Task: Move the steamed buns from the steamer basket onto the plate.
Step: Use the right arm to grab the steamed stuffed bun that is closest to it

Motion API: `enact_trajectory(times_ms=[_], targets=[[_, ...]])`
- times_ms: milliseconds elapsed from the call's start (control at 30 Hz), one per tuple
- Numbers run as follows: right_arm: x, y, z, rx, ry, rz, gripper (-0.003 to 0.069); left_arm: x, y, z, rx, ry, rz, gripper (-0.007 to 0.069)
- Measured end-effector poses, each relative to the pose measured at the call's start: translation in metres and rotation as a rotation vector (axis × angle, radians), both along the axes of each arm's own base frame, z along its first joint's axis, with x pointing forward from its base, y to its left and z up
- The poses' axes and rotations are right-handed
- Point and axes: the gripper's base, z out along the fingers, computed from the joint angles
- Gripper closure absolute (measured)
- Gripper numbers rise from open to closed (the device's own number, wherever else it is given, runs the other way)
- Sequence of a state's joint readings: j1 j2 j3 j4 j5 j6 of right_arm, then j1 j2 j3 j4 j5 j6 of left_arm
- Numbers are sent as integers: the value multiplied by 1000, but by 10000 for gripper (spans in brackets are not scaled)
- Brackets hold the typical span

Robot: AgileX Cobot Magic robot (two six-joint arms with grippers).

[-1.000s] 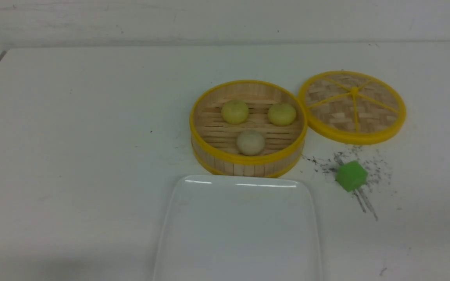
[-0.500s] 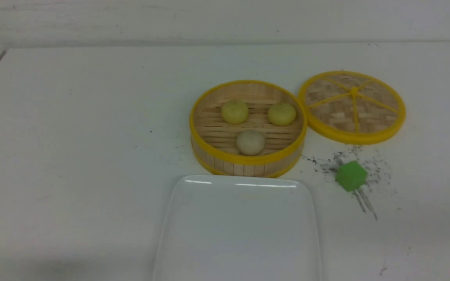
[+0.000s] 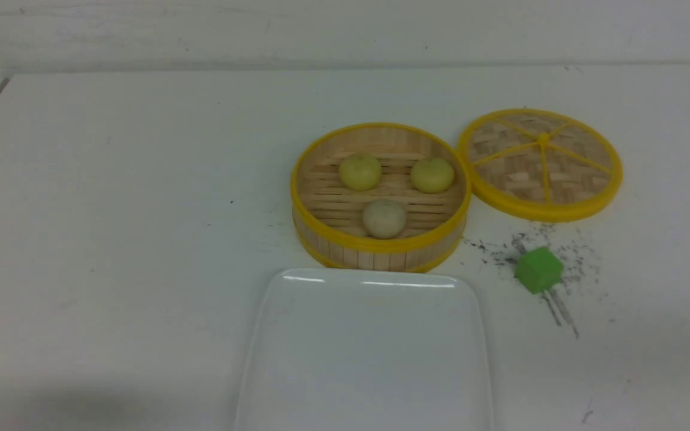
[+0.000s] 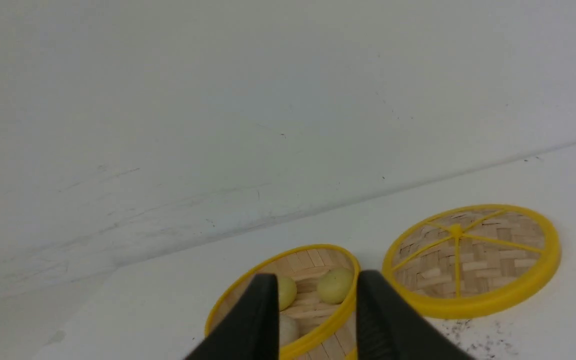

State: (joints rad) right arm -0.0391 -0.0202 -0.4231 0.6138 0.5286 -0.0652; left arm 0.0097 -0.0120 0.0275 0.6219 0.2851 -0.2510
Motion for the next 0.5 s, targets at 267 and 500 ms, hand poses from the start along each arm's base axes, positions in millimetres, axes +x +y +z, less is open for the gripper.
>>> enact_trajectory(times_ms=[267, 500], targets=[[-1, 5, -9, -83, 75, 52, 417, 2, -10, 11, -429, -173, -68, 384], [-2, 8, -14, -147, 115, 87, 417, 2, -13, 18, -687, -258, -99, 384]])
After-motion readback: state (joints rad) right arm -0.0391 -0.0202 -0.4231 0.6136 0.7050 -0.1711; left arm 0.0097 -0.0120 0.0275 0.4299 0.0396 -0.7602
